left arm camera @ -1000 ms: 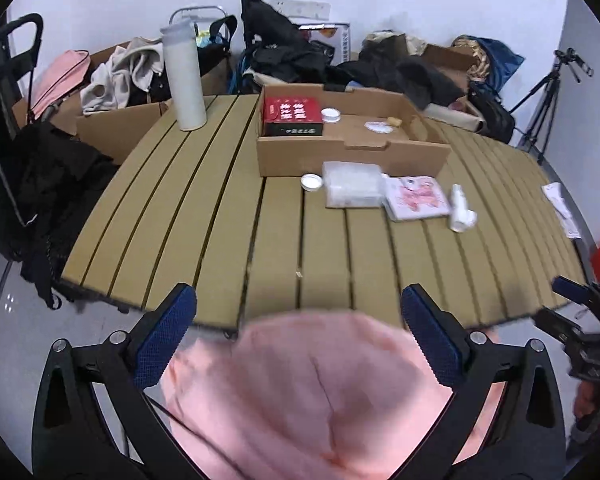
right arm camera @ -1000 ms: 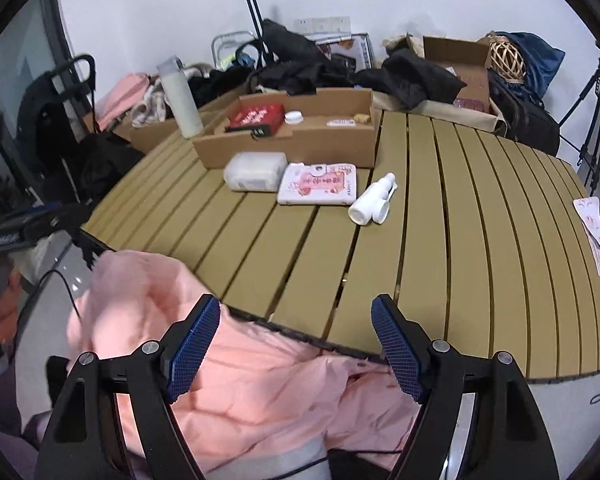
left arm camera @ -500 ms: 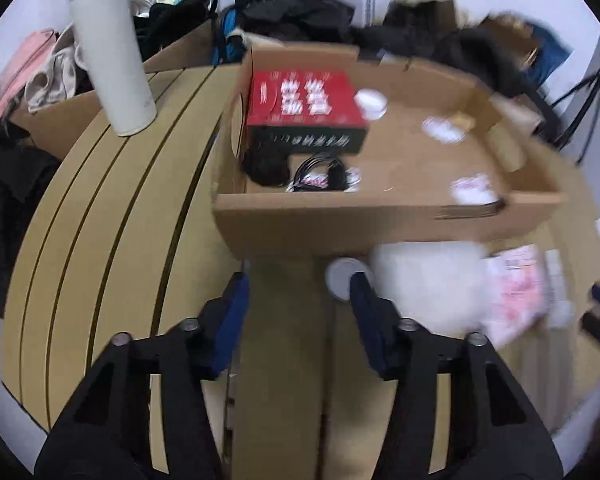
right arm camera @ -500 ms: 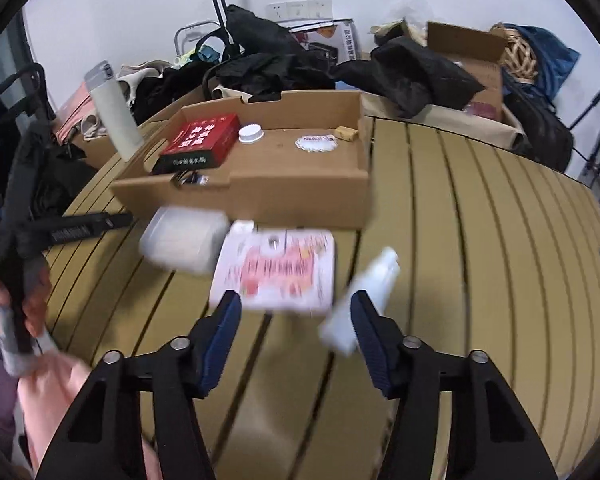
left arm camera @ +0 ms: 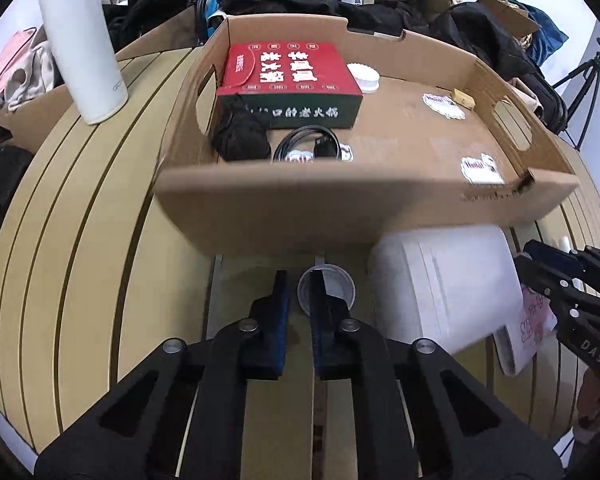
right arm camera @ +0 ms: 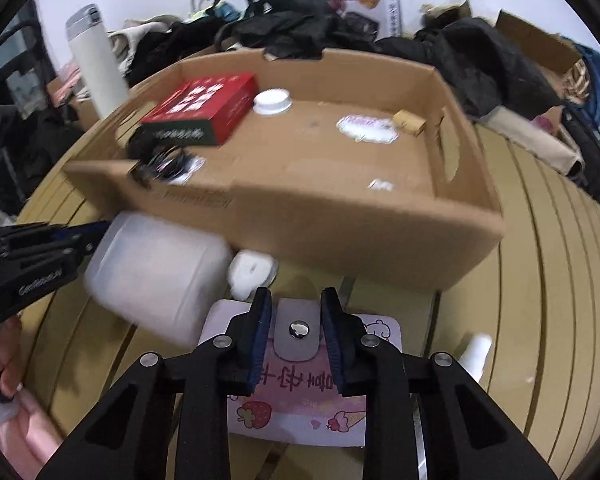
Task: Organize objects
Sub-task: 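Reach the left gripper toward the small white lid while the right gripper reaches toward the white cap, then grasp the small white round lid with the left gripper while the right gripper grasps the white cap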
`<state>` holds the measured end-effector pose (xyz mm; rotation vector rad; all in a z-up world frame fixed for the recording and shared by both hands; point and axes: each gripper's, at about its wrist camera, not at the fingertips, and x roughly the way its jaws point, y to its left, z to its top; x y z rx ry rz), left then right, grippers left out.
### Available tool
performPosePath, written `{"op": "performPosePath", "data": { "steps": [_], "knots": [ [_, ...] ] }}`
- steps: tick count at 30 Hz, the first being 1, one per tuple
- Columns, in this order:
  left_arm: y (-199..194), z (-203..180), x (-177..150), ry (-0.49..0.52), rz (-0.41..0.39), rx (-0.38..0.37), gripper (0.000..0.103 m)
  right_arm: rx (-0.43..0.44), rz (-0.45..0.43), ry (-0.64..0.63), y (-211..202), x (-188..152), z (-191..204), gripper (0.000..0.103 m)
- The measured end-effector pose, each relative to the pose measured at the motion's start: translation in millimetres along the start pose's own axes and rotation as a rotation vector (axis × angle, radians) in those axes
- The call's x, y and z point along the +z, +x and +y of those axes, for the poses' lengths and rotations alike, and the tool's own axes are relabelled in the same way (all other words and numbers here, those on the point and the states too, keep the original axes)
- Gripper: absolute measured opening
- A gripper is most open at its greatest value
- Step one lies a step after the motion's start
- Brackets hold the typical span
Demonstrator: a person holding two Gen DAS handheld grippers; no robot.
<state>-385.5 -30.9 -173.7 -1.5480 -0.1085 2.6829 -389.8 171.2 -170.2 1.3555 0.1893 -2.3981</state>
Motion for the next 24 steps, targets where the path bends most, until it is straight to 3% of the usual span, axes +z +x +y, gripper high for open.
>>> {"op": "performPosePath", "data": {
  "steps": [8, 13, 19, 24],
  "knots": [
    [-25.8, 34.8, -19.1, -0.122, -0.015, 0.001, 0.004, 0.113, -0.03, 0.001, 7.2, 7.2, 8.8, 0.032],
    [-46.7, 55.2, -34.0, -0.179, -0.027, 0.02, 0.004, 0.056, -0.048, 0.0, 23.2, 13.4, 22.9, 0.033],
    [-76.6, 46.6, -45.3, -0.172, -0.056, 0.022, 0.004, -0.037, -0.06, 0.005, 21.1, 12.4, 29.9, 0.031],
    [-98.6, 36.3, -50.9, -0.135, -0.096, -0.035, 0.009, -0.045, -0.135, 0.038, -35.3, 4.3, 17.4, 0.031]
  ]
}}
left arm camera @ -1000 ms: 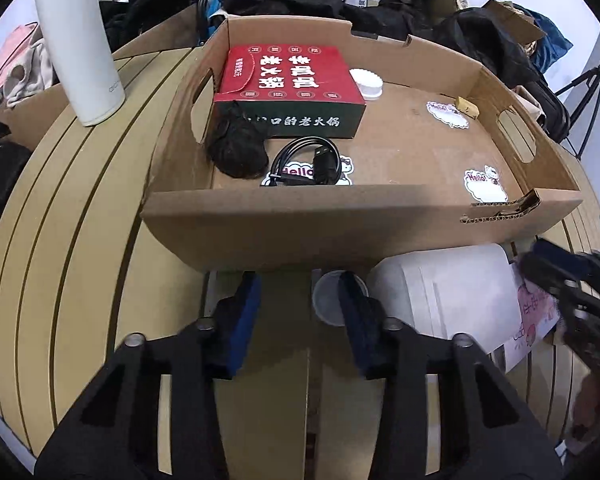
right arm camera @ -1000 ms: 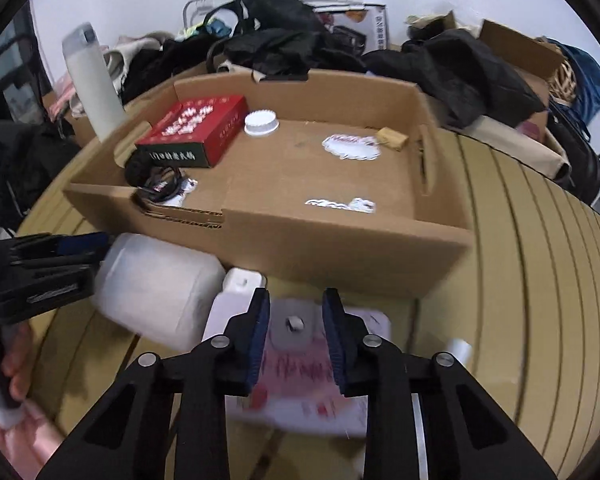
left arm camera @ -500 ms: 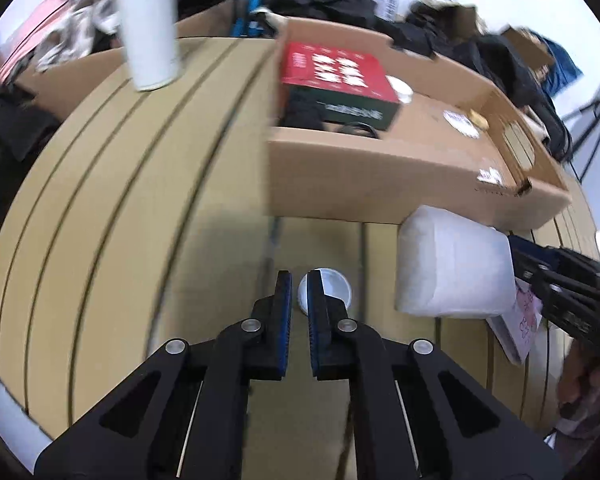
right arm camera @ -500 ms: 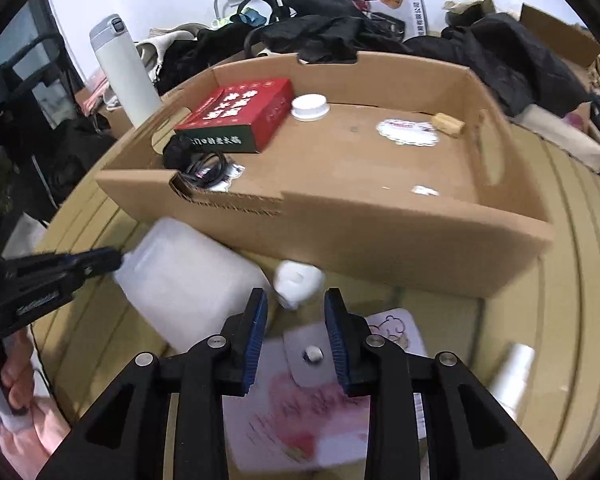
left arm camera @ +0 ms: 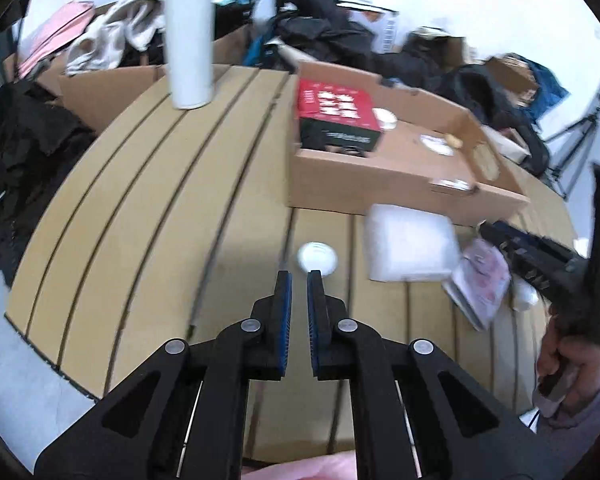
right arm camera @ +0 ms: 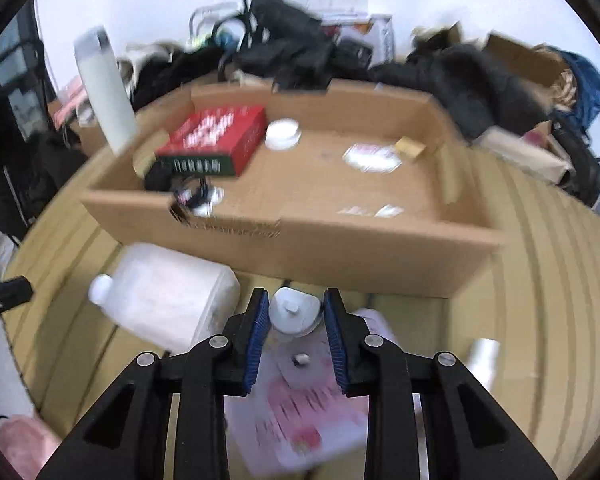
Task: Organize objects
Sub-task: 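Grasp the small white round lid with the left gripper while the right gripper grasps the white cap, then carry the lid with the left gripper while the right gripper carries the cap into the tray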
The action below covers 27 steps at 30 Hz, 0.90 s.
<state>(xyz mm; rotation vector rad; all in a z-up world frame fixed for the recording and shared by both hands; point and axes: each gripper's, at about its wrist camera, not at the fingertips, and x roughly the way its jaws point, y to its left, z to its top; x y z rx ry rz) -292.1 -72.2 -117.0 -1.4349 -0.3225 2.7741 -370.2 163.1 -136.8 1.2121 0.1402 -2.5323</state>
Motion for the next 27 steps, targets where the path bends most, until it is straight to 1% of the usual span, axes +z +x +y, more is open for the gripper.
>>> {"op": "performPosePath", "data": {
  "steps": [1, 2, 3, 4, 5, 7, 8, 9, 10, 13, 14, 15, 16, 18, 19, 21, 23, 25, 27],
  "knots": [
    [5.5, -2.6, 0.0, 0.015, 0.005, -0.016, 0.029, 0.003, -0.017, 0.009, -12.1, -0.2, -3.2, 0.031],
    [13.9, -3.3, 0.9, 0.022, 0.005, -0.004, 0.056, 0.011, -0.037, 0.022, -27.0, -1.5, -7.5, 0.031],
    [22.7, -4.3, 1.0, 0.03, 0.002, 0.018, 0.061, 0.03, -0.057, 0.038, -43.8, -4.9, -12.3, 0.031],
    [36.3, -5.3, 1.2, 0.049, 0.013, 0.049, 0.06, 0.049, -0.063, 0.05, -55.4, -8.8, -15.5, 0.031],
    [49.6, -7.0, 1.2, 0.068, 0.046, 0.064, 0.06, 0.058, -0.064, 0.054, -61.8, -11.2, -15.7, 0.031],
    [74.9, -12.4, 0.5, 0.108, 0.106, 0.055, 0.06, 0.064, -0.083, 0.047, -79.8, -20.8, -16.0, 0.031],
    [80.9, -16.0, 0.1, 0.129, 0.099, 0.079, 0.058, 0.065, -0.086, 0.042, -85.9, -24.7, -15.8, 0.031],
    [83.2, -22.2, 1.1, 0.17, 0.071, 0.105, 0.058, 0.066, -0.09, 0.04, -91.5, -29.9, -15.0, 0.031],
    [88.0, -26.3, 2.7, 0.189, 0.081, 0.109, 0.057, 0.073, -0.093, 0.04, -96.6, -34.6, -15.1, 0.031],
    [90.4, -31.3, 7.7, 0.204, 0.067, 0.094, 0.046, 0.084, -0.09, 0.038, -101.4, -42.6, -14.3, 0.031],
    [89.8, -33.5, 7.8, 0.215, 0.066, 0.091, 0.035, 0.085, -0.088, 0.037, -101.6, -44.0, -14.3, 0.031],
    [88.3, -36.6, 7.0, 0.233, 0.068, 0.071, 0.025, 0.083, -0.086, 0.037, -100.4, -44.2, -14.0, 0.031],
    [86.4, -40.5, 4.8, 0.253, 0.082, 0.062, 0.025, 0.084, -0.085, 0.038, -99.2, -44.2, -14.2, 0.031],
    [84.6, -43.6, 2.0, 0.265, 0.089, 0.097, 0.025, 0.084, -0.082, 0.043, -97.0, -42.6, -15.5, 0.031],
    [82.3, -42.3, 1.3, 0.255, 0.101, 0.106, 0.025, 0.083, -0.08, 0.045, -96.9, -41.5, -15.6, 0.031],
    [70.8, -38.6, -4.8, 0.211, 0.11, 0.121, 0.025, 0.085, -0.089, 0.046, -101.7, -39.2, -15.6, 0.031],
    [41.5, -31.5, -7.0, 0.157, 0.079, 0.081, 0.025, 0.082, -0.117, 0.04, -115.6, -37.2, -15.1, 0.031],
    [-1.2, -29.1, -2.8, 0.134, 0.021, 0.044, 0.025, 0.071, -0.158, 0.029, -135.7, -34.2, -16.9, 0.031],
    [-43.4, -33.1, 5.1, 0.143, -0.057, 0.028, 0.025, 0.051, -0.21, 0.017, -160.4, -29.3, -21.3, 0.031]
  ]
}}
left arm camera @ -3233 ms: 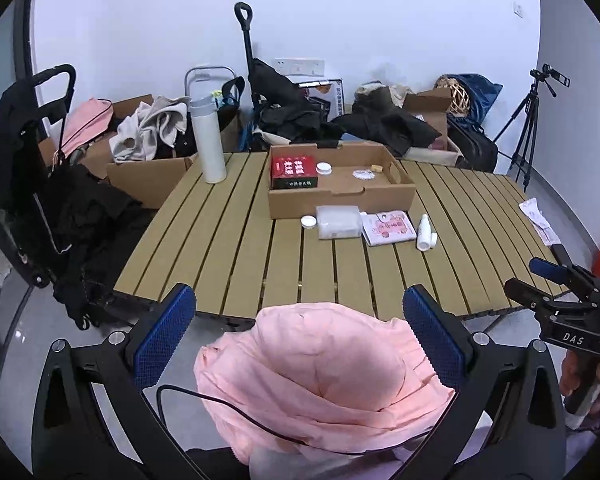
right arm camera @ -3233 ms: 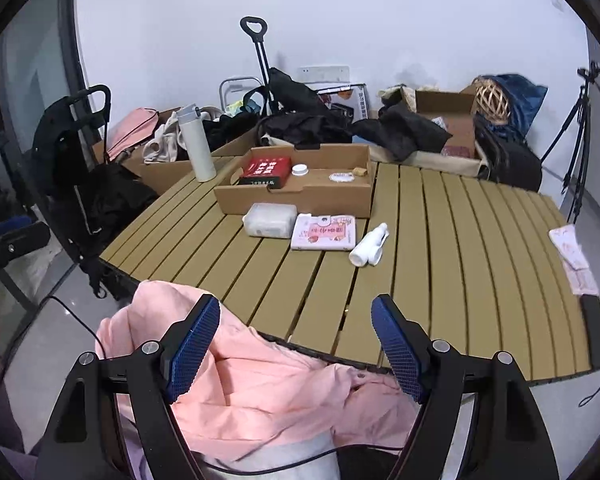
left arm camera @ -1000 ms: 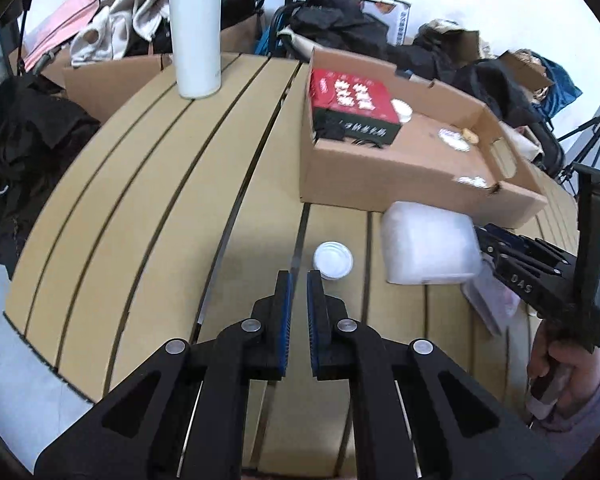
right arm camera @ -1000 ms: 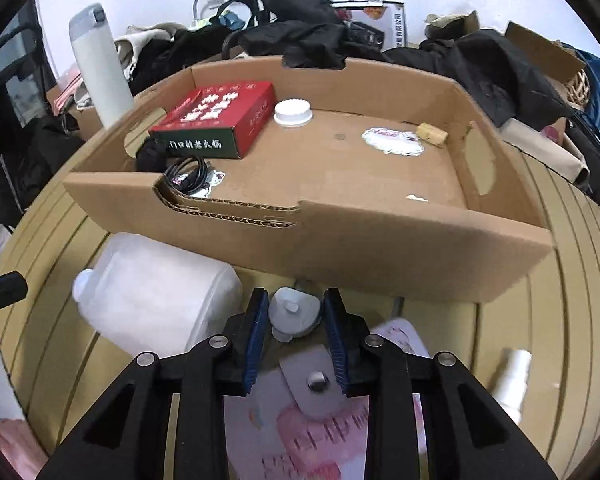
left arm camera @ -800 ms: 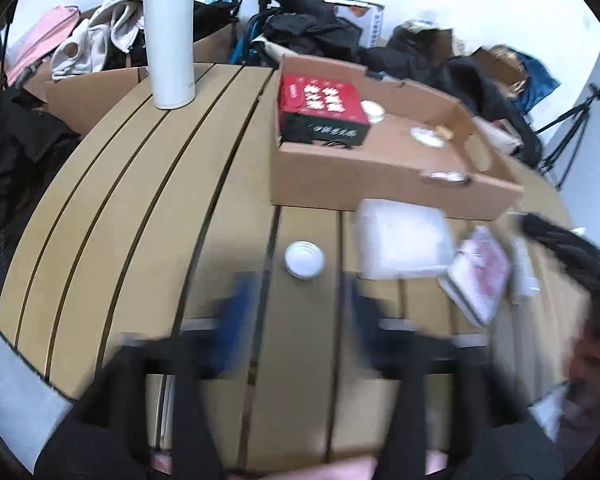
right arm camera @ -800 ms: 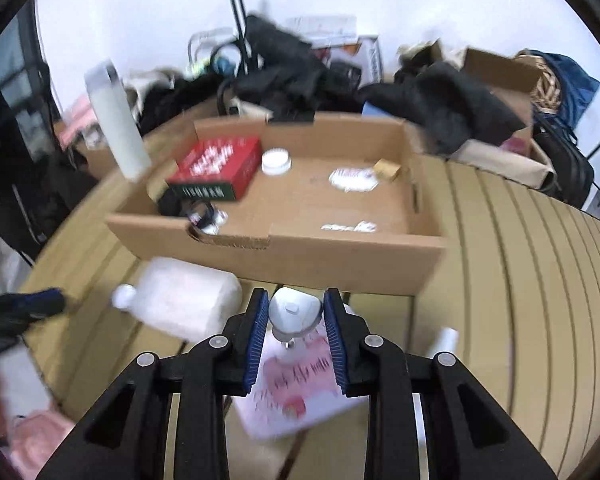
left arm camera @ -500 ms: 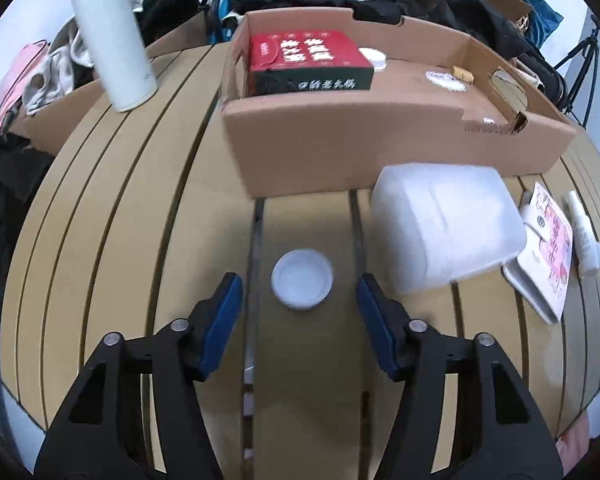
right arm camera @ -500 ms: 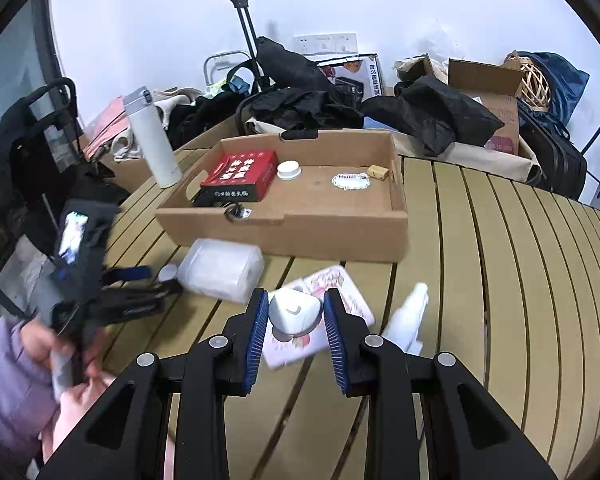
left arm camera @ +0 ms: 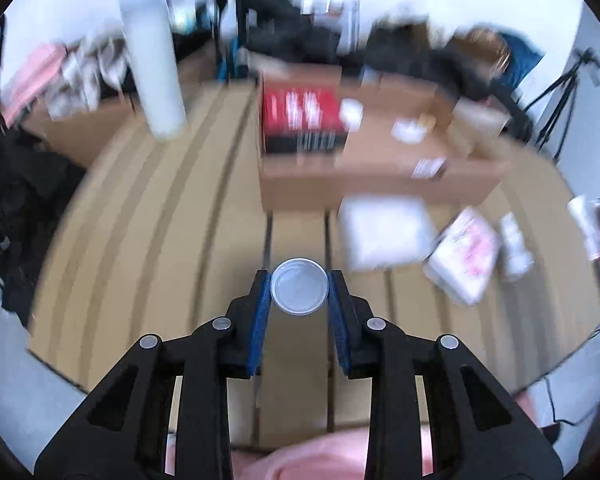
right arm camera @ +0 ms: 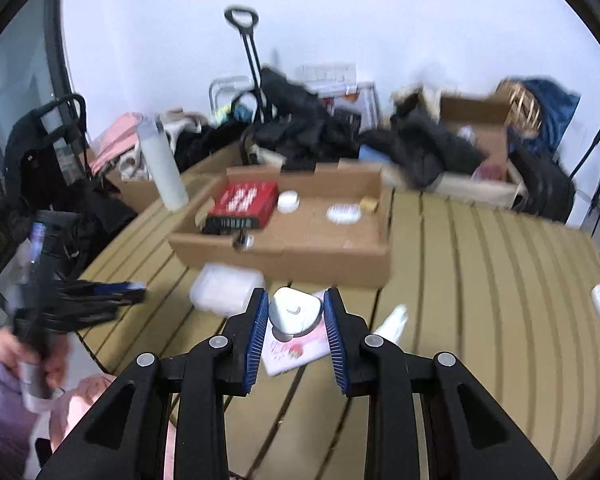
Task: Organize objects
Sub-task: 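Carry the lid with the left gripper while the right gripper carries the cap into the tray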
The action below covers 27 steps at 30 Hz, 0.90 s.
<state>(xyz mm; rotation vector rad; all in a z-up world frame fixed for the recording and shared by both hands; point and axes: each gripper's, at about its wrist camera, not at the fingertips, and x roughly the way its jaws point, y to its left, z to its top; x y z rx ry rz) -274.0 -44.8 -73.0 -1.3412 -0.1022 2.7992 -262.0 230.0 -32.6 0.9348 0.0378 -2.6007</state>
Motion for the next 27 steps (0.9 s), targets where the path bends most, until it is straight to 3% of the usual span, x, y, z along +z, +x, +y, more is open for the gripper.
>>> {"op": "performPosePath", "data": {
  "steps": [4, 7, 12, 14, 18, 21, 24, 27],
  "knots": [
    [-118.7, -2.4, 42.1, 0.027, -0.248, -0.039, 0.025, -0.028, -0.082, -0.001, -40.9, 33.2, -9.9, 0.031],
    [-200.5, -10.0, 82.7, 0.039, -0.396, -0.054, 0.025, -0.041, -0.175, -0.042, -88.9, 80.2, -11.5, 0.031],
    [-279.9, -8.4, 167.8, -0.059, -0.484, -0.089, 0.025, -0.173, -0.372, -0.173, -166.3, 176.9, -2.1, 0.031],
    [-292.0, -10.4, 206.5, -0.086, -0.513, -0.083, 0.025, -0.192, -0.366, -0.179, -172.2, 210.9, -3.8, 0.031],
    [-275.4, -13.8, 258.1, -0.134, -0.462, -0.104, 0.025, -0.125, -0.292, -0.139, -152.2, 280.5, -15.0, 0.031],
    [-233.5, -28.0, 284.1, -0.136, -0.433, -0.064, 0.025, -0.108, -0.232, -0.125, -115.6, 308.1, -21.8, 0.031],
    [-163.5, -42.8, 296.2, -0.083, -0.353, -0.14, 0.025, -0.078, -0.151, -0.119, -56.8, 310.6, -26.9, 0.031],
    [-44.3, -63.4, 275.9, -0.002, -0.142, -0.13, 0.025, 0.009, 0.007, -0.096, 28.2, 288.8, -31.4, 0.031]
  ]
}}
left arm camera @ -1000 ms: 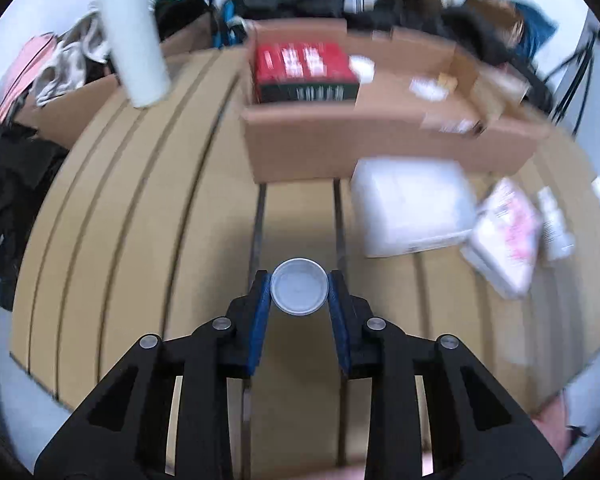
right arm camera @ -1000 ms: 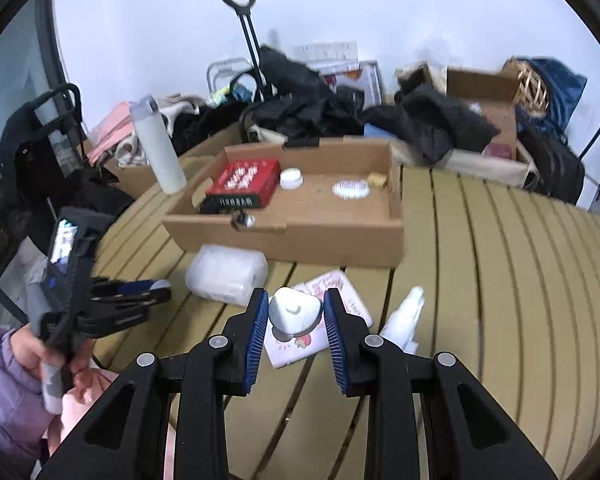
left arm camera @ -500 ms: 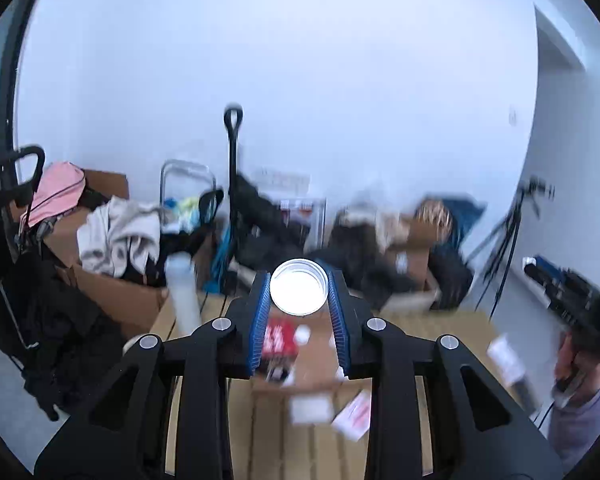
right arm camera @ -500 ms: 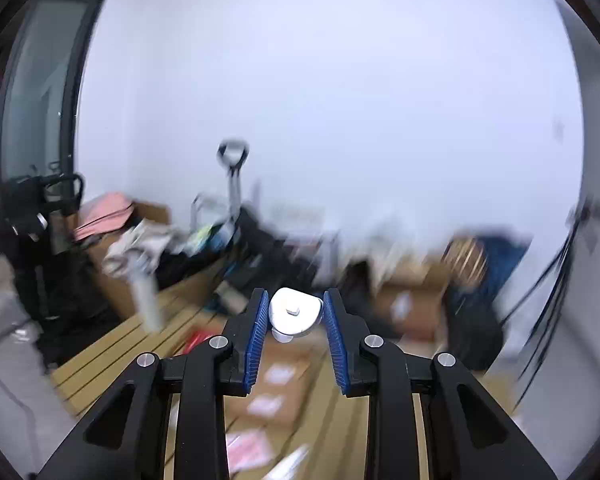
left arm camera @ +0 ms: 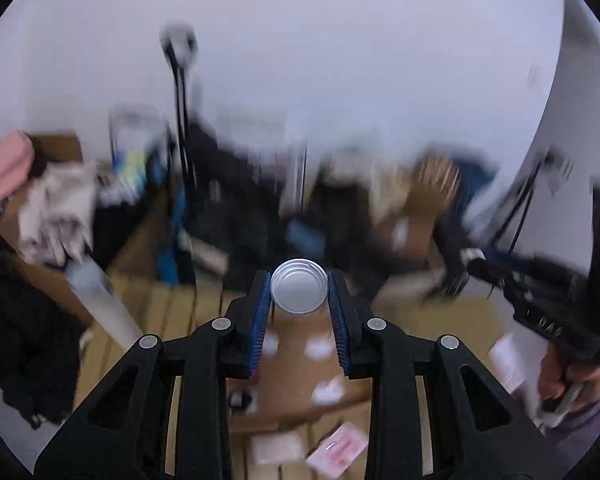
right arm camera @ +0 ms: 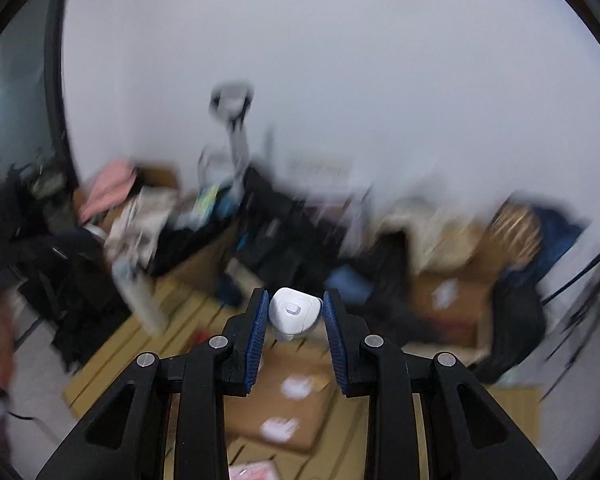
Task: Organize objects
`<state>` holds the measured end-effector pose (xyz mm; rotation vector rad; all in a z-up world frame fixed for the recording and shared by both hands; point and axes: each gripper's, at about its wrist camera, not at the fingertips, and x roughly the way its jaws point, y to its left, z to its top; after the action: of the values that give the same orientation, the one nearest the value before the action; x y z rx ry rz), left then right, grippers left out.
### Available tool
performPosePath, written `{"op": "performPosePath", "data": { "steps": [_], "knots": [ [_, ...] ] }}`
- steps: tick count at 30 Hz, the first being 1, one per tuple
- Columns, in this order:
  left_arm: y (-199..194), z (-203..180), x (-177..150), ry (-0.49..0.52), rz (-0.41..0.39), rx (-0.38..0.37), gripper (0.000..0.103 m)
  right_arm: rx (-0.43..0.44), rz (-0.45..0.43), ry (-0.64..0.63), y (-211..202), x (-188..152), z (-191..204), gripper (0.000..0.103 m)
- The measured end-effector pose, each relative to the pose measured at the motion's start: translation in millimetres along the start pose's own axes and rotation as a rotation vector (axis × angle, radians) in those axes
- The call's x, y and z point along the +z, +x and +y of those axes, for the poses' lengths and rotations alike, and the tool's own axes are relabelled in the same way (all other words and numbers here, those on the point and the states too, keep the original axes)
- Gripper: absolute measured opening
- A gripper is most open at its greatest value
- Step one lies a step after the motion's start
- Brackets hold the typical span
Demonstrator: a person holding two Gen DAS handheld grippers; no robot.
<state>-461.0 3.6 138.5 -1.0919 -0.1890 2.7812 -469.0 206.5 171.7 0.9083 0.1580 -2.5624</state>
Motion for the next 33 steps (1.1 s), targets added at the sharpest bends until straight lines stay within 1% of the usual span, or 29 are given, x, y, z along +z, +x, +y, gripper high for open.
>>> {"op": "performPosePath", "data": {
  "steps": [2, 3, 4, 5, 7, 8, 10, 12, 13, 14, 15, 16, 17, 18, 19, 20, 21, 23, 25, 27, 28, 29, 30, 31, 32, 33],
  "knots": [
    [76.3, 7.0, -34.1, 0.002, 0.118, 0.024, 0.025, 0.043, 0.128, 0.008, 71.9, -26.2, 0.6, 0.031],
    [103.0, 11.5, -48.8, -0.018, 0.163, 0.019, 0.025, 0.048, 0.193, 0.017, 109.4, -41.3, 1.0, 0.031],
    [141.6, 18.4, -68.9, -0.048, 0.23, -0.001, 0.025, 0.053, 0.26, 0.031, 146.7, -58.4, 0.6, 0.031],
    [162.3, 21.4, -81.8, -0.054, 0.267, -0.005, 0.025, 0.06, 0.309, 0.043, 175.2, -70.2, -0.2, 0.031],
    [202.0, 24.6, -103.4, -0.036, 0.329, 0.016, 0.025, 0.071, 0.406, 0.092, 238.3, -95.8, -3.5, 0.031],
    [218.4, 27.9, -111.4, -0.023, 0.356, 0.037, 0.025, 0.075, 0.432, 0.11, 256.1, -105.5, -6.4, 0.031],
    [239.3, 31.1, -122.4, -0.005, 0.385, 0.065, 0.026, 0.092, 0.494, 0.157, 300.6, -123.6, -6.6, 0.031],
    [245.0, 36.2, -125.0, 0.006, 0.389, 0.058, 0.026, 0.117, 0.536, 0.214, 328.1, -137.2, -6.8, 0.031],
    [246.2, 38.1, -124.0, 0.021, 0.388, 0.051, 0.031, 0.129, 0.555, 0.233, 336.9, -140.9, -6.7, 0.031],
    [245.0, 38.5, -119.8, 0.036, 0.387, 0.046, 0.043, 0.14, 0.567, 0.242, 342.0, -145.1, -7.0, 0.034],
    [241.9, 39.7, -118.2, 0.059, 0.375, 0.047, 0.047, 0.155, 0.57, 0.243, 348.4, -145.5, -4.4, 0.038],
    [239.5, 38.6, -115.2, 0.069, 0.36, 0.053, 0.051, 0.156, 0.562, 0.238, 348.6, -144.7, -2.1, 0.041],
    [232.7, 41.2, -111.2, 0.077, 0.334, 0.058, 0.052, 0.15, 0.543, 0.23, 346.3, -142.8, -0.9, 0.05],
    [227.7, 44.2, -108.4, 0.076, 0.322, 0.059, 0.054, 0.146, 0.527, 0.225, 342.9, -139.5, -1.0, 0.061],
    [220.6, 48.8, -103.5, 0.065, 0.31, 0.06, 0.059, 0.146, 0.513, 0.22, 337.2, -136.1, -1.5, 0.065],
    [216.6, 52.4, -99.7, 0.056, 0.303, 0.061, 0.064, 0.144, 0.492, 0.218, 327.8, -131.2, -3.3, 0.067],
    [209.0, 55.4, -95.5, 0.046, 0.298, 0.067, 0.065, 0.143, 0.472, 0.219, 318.7, -125.1, -5.5, 0.067],
    [190.1, 60.6, -86.4, 0.033, 0.309, 0.089, 0.074, 0.142, 0.441, 0.213, 297.4, -114.3, -11.6, 0.067],
    [168.6, 65.9, -75.8, 0.017, 0.321, 0.111, 0.076, 0.117, 0.406, 0.191, 262.8, -98.1, -20.5, 0.067],
    [131.1, 67.2, -59.4, -0.007, 0.275, 0.114, 0.076, 0.085, 0.358, 0.166, 218.3, -78.4, -29.5, 0.067],
    [104.6, 65.0, -49.4, -0.006, 0.23, 0.105, 0.076, 0.065, 0.321, 0.156, 193.8, -68.8, -33.8, 0.067],
    [71.2, 60.9, -37.7, -0.003, 0.167, 0.098, 0.078, 0.043, 0.262, 0.14, 158.1, -55.8, -38.1, 0.067],
    [40.2, 56.8, -28.0, -0.004, 0.111, 0.09, 0.081, 0.035, 0.21, 0.125, 126.5, -45.4, -40.2, 0.067],
    [13.3, 53.1, -19.4, -0.005, 0.066, 0.083, 0.086, 0.031, 0.168, 0.109, 98.5, -36.8, -41.0, 0.067],
    [-26.7, 47.4, -8.4, -0.017, 0.002, 0.077, 0.088, 0.021, 0.129, 0.091, 69.5, -27.9, -40.4, 0.067],
    [-46.6, 44.7, -3.3, -0.027, -0.027, 0.071, 0.088, -0.01, 0.071, 0.065, 25.6, -15.5, -38.4, 0.067]
  ]
}}
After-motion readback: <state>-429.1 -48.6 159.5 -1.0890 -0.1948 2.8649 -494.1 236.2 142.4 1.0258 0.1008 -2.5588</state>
